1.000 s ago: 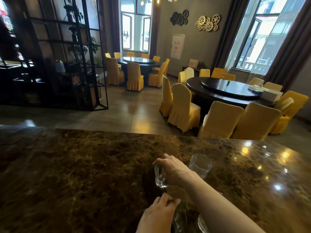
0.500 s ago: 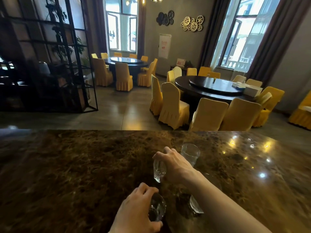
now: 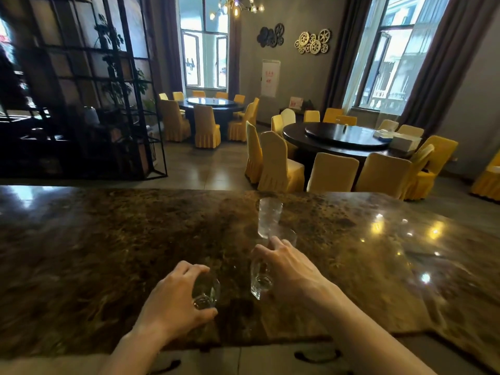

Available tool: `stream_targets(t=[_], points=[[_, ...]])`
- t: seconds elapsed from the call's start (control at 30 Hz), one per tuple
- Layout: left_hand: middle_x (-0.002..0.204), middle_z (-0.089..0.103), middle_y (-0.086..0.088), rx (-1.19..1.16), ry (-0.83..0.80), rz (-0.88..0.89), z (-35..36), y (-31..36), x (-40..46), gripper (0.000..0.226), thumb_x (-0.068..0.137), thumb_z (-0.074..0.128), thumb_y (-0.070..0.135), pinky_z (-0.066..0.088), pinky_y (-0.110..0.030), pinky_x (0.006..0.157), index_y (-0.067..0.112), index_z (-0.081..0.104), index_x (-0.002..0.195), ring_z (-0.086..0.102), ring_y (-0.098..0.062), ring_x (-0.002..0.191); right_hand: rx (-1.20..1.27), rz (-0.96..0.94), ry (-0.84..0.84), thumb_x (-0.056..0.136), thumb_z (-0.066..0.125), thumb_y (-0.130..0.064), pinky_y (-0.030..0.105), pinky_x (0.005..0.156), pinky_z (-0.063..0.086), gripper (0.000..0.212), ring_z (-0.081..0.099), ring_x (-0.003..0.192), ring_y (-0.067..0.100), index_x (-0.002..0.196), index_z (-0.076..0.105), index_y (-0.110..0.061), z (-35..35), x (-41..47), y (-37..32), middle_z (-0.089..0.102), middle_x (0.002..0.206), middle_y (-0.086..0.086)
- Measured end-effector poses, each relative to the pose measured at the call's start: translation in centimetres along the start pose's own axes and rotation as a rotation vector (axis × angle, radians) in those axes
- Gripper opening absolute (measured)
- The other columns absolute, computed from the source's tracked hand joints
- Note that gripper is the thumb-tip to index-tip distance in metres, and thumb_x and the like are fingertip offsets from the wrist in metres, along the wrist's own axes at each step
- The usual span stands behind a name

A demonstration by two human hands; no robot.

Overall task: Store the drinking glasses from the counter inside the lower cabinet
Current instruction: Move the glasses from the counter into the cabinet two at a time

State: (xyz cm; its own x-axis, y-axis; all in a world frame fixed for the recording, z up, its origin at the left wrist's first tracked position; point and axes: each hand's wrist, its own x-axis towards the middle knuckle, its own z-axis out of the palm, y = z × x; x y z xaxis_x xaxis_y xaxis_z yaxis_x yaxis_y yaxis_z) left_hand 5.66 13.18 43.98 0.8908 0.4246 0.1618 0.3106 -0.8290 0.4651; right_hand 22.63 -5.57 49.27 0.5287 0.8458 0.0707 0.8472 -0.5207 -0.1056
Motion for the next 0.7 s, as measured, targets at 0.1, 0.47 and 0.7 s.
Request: stream_targets(t=[0.1,0.47,0.7], points=[[0.121,0.043,0.024,0.036,-0.019,-0.014,0.8,2.3,-3.9,0.087,0.059,0.082,0.062,0.051,-0.026,0.092,0.041,0.046,0.135,0.052,-0.003,0.107,0.002,-0.002,-0.037,0.065,0.088,-0.047,0.036,0.086,0.052,0.087,0.047,0.114,0.024,0.136,0.041,-0.038,0.9,-5.9,0.4,0.044,0.131,0.003],[0.126,0.041,0.027,0.023,-0.101,0.014,4.6,6.0,-12.3,0.085,0.062,0.08,0.065,0.051,-0.022,0.09,0.044,0.044,0.136,0.049,-0.001,0.111,0.029,0.055,-0.126,0.062,0.091,-0.043,0.035,0.085,0.053,0.087,0.044,0.114,0.021,0.134,0.041,-0.039,5.7,-17.7,-0.6,0.042,0.126,-0.002],[0.128,0.04,0.027,-0.026,-0.162,0.01,6.1,3.9,-14.6,0.084,0.063,0.08,0.062,0.049,-0.027,0.098,0.046,0.042,0.137,0.049,-0.004,0.116,0.058,0.117,-0.204,0.067,0.088,-0.039,0.038,0.093,0.052,0.083,0.041,0.122,0.024,0.135,0.04,-0.037,9.1,-18.4,-2.8,0.039,0.134,0.001]])
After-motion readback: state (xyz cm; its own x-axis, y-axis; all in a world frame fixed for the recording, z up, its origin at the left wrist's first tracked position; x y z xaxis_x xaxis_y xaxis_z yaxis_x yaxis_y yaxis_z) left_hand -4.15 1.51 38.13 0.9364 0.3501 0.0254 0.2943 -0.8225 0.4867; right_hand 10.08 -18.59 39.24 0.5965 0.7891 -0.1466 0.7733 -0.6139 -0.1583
